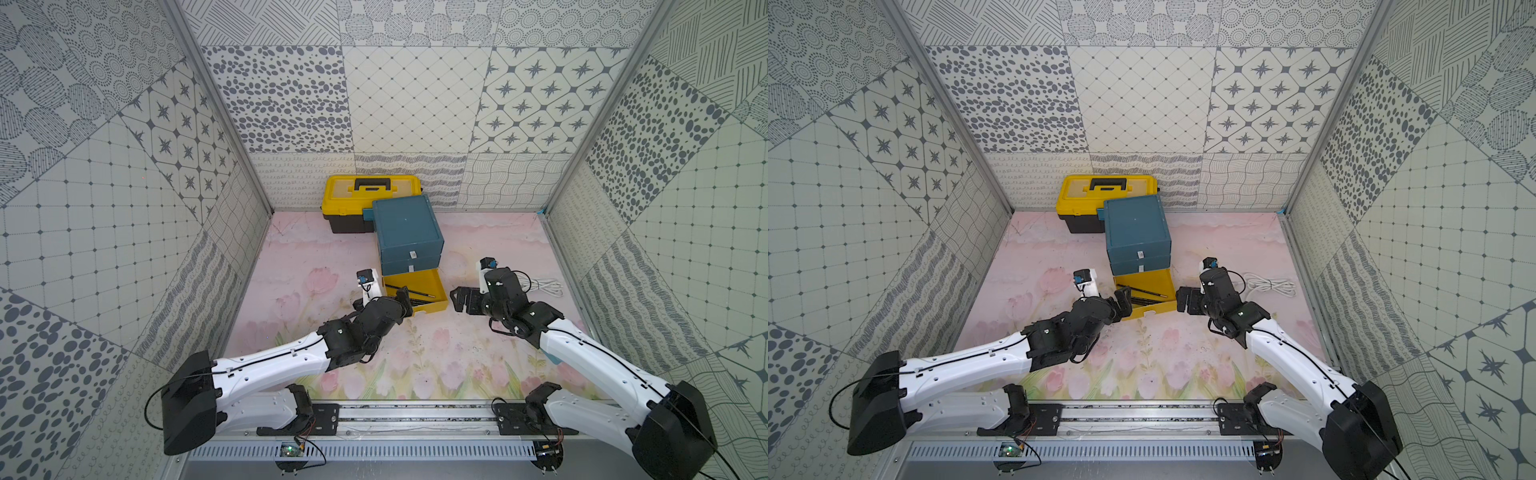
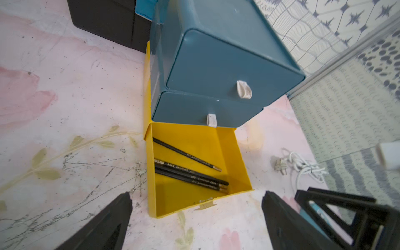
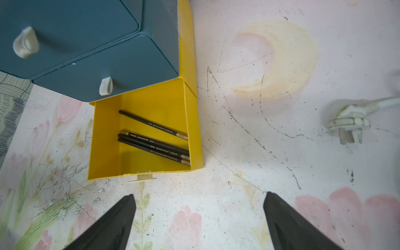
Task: Please place the pencils in the drawer according to their color
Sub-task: Close the drawer in the storage box.
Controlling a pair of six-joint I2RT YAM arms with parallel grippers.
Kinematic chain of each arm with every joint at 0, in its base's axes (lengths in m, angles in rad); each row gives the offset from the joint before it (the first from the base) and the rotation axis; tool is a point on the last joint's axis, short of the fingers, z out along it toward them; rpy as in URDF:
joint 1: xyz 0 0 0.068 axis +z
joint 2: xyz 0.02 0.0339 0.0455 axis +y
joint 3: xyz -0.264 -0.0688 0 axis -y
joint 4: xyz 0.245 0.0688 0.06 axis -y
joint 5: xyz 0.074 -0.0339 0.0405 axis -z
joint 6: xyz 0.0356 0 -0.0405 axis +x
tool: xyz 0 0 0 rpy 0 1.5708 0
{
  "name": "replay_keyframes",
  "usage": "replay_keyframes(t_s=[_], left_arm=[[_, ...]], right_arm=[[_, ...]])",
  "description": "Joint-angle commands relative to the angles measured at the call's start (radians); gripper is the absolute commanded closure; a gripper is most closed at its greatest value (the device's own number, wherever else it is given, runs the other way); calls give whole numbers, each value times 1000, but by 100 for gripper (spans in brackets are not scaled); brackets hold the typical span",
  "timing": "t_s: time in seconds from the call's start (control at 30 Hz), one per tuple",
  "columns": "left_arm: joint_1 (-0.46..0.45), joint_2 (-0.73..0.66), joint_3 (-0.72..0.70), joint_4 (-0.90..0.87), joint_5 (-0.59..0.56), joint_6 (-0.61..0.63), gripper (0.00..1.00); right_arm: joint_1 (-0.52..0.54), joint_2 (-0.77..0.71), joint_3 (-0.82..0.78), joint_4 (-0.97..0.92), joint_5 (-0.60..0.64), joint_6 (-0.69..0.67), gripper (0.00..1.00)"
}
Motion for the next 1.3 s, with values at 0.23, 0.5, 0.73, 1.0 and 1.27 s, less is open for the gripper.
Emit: replay_keyframes(t_s=[0.23,0.5,0.73,1.0,1.27], left_arm=[[5,8,-83,-116,262,401,11],[7,58,-156,-45,288,490,1],[55,155,-193,39,259,391,1],[138,154,-281,232,287,226,12],[151,171,-295,313,335,206,14]], right_arm=[[-3,-12,5,22,5,16,1],[-2,-11,10,17,5,18,1],[-3,-9,19,19,-3,25,1],[-2,-5,20,19,-4,25,1],[-3,12,25,20,-5,25,1]])
